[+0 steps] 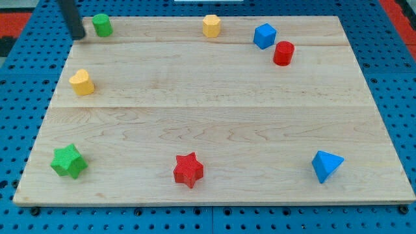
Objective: Move the green circle diagonally to the bottom left of the yellow hexagon
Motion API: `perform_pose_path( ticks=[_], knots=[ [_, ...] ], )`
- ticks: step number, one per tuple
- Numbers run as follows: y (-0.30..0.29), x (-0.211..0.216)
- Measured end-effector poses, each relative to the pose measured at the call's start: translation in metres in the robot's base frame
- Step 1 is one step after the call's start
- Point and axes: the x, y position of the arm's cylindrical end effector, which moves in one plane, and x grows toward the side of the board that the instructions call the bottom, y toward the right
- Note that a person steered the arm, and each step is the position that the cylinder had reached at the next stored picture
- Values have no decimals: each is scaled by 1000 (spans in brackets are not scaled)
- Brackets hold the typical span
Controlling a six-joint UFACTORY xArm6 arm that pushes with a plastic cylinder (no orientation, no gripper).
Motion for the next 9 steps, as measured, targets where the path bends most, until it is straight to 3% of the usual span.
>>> perform_pose_path(
  ticks=[2,3,4,5,6,7,9],
  knots=[
    [68,-19],
    [89,17],
    [81,10],
    [59,-42],
    [93,-23],
    [125,35],
    [155,53]
  ],
)
